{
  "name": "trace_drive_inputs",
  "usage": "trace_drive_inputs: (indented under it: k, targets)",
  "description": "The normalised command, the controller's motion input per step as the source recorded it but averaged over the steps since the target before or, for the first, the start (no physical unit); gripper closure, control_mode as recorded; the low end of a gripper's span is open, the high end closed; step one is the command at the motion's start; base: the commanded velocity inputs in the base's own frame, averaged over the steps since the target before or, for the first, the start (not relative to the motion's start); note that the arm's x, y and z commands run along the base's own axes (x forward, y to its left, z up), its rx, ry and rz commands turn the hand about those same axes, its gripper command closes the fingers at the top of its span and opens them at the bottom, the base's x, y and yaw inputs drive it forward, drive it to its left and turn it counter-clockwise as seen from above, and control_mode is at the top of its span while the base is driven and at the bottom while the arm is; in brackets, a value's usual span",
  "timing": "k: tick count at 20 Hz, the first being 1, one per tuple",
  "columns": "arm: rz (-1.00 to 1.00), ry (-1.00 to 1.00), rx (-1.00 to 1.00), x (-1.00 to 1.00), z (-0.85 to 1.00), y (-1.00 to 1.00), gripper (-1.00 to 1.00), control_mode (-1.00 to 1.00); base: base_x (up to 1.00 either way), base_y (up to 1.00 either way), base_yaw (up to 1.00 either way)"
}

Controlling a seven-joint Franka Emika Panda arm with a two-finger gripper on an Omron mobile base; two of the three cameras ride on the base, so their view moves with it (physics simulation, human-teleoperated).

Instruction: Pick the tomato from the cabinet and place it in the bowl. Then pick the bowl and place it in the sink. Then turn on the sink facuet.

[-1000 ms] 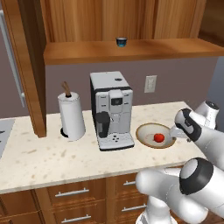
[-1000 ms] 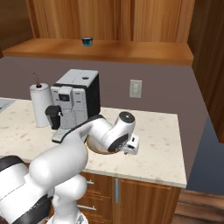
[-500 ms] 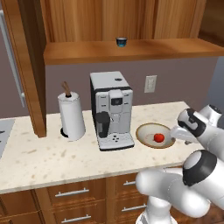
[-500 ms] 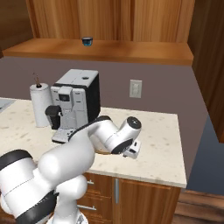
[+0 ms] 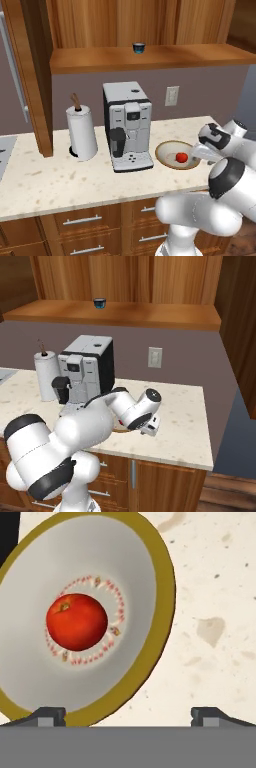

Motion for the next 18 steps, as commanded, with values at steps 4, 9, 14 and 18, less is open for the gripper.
trace_drive_inputs:
  k: [4,9,14,18]
  targets:
    - [0.00,0.00,0.00,0.23,-0.21,0.13,-1.00,-1.00,0.00,0.00,0.00]
    - [0.00,0.00,0.00,0.30,-0.26,0.09,-1.00,-1.00,0.00,0.00,0.00]
    - [0.00,0.00,0.01,0.22,-0.18,0.01,-1.00,-1.00,0.00,0.00,0.00]
    - [0.00,0.00,0.02,0.15,-0.14,0.00,-1.00,-1.00,0.00,0.00,0.00]
